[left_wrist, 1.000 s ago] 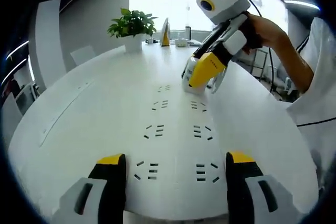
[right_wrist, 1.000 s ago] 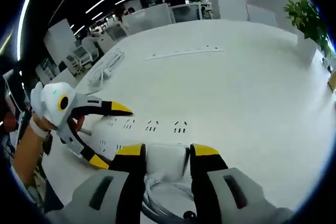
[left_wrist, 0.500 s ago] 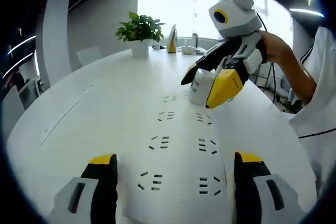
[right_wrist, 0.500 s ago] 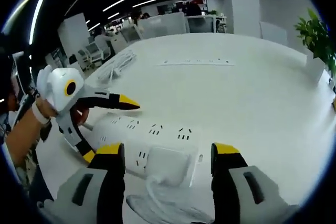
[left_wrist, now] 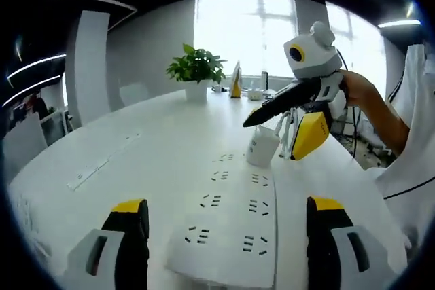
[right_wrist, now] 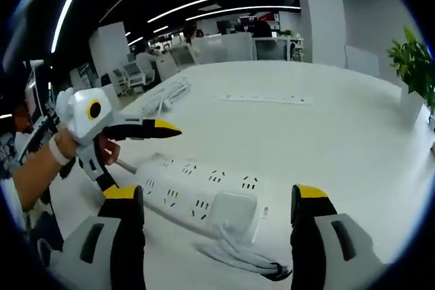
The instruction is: Straighten the power strip on the desk, plug the charger into it
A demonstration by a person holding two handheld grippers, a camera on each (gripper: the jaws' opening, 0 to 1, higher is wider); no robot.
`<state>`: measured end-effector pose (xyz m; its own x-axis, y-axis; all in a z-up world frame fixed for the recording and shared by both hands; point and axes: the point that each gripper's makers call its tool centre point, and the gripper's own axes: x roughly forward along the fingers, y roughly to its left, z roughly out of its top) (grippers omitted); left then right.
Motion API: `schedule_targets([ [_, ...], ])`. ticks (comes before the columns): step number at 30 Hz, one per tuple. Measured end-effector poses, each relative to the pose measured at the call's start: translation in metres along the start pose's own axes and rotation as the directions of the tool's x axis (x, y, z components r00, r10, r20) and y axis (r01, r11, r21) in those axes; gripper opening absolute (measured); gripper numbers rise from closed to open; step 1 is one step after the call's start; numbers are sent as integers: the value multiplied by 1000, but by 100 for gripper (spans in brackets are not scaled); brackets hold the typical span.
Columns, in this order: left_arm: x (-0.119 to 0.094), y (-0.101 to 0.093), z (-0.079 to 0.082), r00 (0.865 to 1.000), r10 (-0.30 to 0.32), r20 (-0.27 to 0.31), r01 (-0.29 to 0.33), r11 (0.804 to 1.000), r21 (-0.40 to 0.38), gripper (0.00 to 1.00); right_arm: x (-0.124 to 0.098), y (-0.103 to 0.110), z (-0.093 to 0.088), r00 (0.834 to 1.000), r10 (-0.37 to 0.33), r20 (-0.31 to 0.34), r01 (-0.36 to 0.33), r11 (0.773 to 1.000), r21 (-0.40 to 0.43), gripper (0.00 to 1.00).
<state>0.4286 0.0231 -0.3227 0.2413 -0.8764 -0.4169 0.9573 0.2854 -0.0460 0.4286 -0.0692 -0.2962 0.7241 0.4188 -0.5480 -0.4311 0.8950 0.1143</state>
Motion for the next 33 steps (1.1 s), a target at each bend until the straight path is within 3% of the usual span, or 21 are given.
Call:
schedule_targets([
  [4,-7,-4,7,999,15,44,-14,1000,-9,96,-10,2,2,1000,15,27,-15,1000,-8,89],
  [7,-12,-15,14,997,30,77,-30,1000,-3,96,-25,13,20,983,77,165,-78,997,0,93],
  [10,-17,-24,19,993,44,110,-43,999,-9,96,-39,22,26,962,136,235,-135,991,-18,97],
  [17,-21,-43,17,987,97,131,-98,995,6,96,-55,30,10,951,216,221,-198,975,-97,97],
  [23,-25,-61,16,985,98,144,-97,995,-16,96,-67,17,8,955,183,234,-129,965,-227,97],
  [27,-31,-66,24,977,141,162,-135,990,-48,96,-72,14,1,968,144,207,-64,934,-352,97],
  [33,-39,-81,33,970,194,144,-187,981,-58,96,-80,20,-8,970,168,177,-90,921,-379,97],
])
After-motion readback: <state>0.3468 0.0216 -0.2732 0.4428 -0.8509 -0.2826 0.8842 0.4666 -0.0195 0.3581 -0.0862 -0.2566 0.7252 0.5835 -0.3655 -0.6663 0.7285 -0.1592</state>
